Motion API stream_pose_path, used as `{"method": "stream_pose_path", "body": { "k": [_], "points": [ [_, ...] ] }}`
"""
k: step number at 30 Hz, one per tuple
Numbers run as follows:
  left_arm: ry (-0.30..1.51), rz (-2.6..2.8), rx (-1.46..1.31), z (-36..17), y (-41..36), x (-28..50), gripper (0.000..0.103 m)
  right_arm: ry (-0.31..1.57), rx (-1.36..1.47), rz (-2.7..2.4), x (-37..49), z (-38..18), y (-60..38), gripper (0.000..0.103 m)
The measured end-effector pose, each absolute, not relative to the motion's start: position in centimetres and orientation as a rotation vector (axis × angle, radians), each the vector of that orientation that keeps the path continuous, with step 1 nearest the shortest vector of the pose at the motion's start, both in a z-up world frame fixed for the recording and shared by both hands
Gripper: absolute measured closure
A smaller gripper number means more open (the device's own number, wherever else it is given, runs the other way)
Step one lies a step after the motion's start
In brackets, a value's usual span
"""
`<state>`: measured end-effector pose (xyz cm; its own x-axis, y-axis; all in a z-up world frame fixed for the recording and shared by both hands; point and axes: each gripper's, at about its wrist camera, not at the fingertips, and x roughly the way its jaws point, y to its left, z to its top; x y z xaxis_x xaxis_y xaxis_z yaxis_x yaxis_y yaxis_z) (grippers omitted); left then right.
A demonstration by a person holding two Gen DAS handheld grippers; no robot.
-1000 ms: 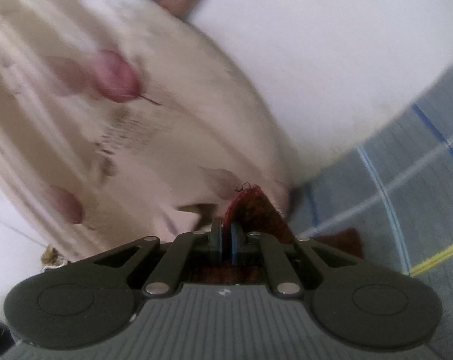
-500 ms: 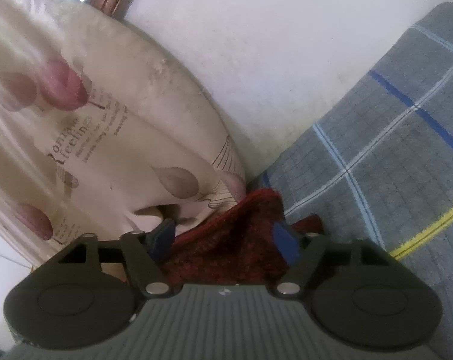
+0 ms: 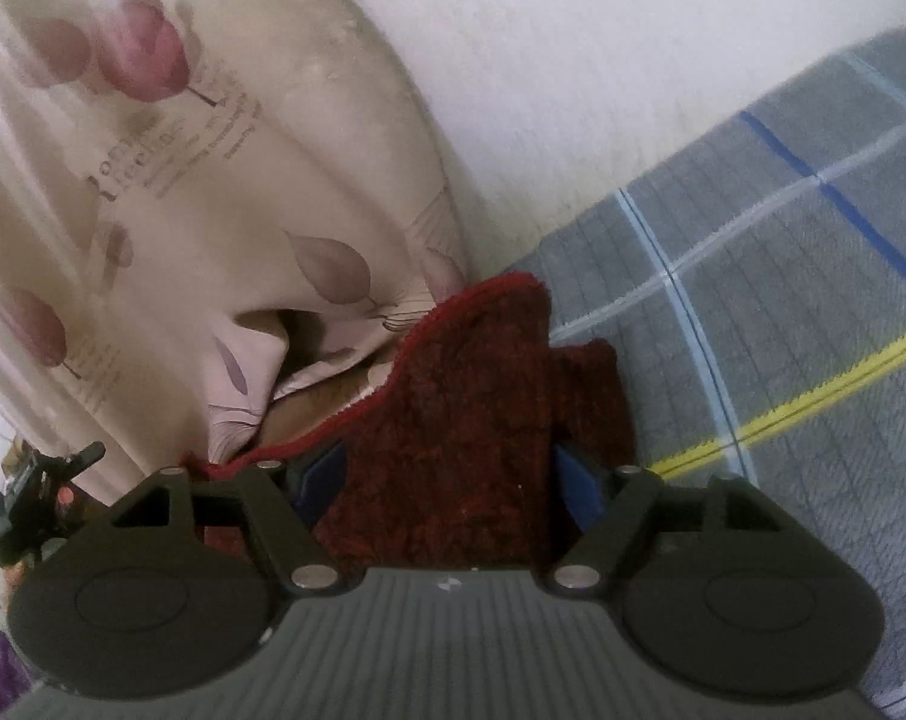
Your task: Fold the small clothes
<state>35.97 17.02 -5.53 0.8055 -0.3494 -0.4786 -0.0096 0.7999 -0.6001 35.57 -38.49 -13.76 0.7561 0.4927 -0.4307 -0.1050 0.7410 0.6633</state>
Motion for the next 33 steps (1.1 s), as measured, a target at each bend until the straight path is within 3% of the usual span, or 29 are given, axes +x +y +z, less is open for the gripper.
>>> {"method": "stream_pose_path", "body": {
  "k": [6,14,16,17,18,23,24,26,27,28,33],
  "points": [
    [0.68,-0.263,-0.549,-9.2,17.0,30.6,0.009,0.568,0.598,0.418,31.7,-10.9,-38.6,0.023],
    [0.711,-0.428,-0.636,-12.9,16.0,25.1,0.01,0.627,0.405,0.363,24.7,-10.6,-38.2,0.02],
    [0.707,-0.424,-0.578,-12.8,15.2,24.5,0.022,0.645,0.427,0.36,23.7,-11.0,-38.8,0.017],
    [0.707,-0.429,-0.563,-12.6,15.0,24.5,0.044,0.659,0.435,0.352,23.5,-11.4,-39.0,0.015],
    [0.709,-0.426,-0.564,-12.5,15.0,24.4,0.057,0.673,0.441,0.347,23.4,-11.8,-39.1,0.012],
    [0.727,-0.398,-0.609,-12.6,15.6,23.6,0.069,0.69,0.527,0.382,23.7,-13.3,-39.4,0.013],
    [0.723,-0.4,-0.609,-12.5,15.6,23.2,0.07,0.703,0.527,0.389,23.9,-13.5,-39.3,0.017],
    [0.71,-0.412,-0.597,-12.4,15.7,22.3,0.07,0.744,0.514,0.405,24.1,-14.0,-38.8,0.044],
    [0.709,-0.414,-0.582,-12.3,15.6,21.9,0.07,0.764,0.517,0.414,24.1,-14.2,-38.7,0.071],
    [0.714,-0.419,-0.567,-12.3,15.4,21.5,0.071,0.771,0.521,0.42,24.0,-14.3,-38.6,0.076],
    [0.774,-0.425,-0.549,-13.9,15.8,19.5,0.074,0.778,0.515,0.437,22.4,-14.2,-39.0,0.082]
  ]
}}
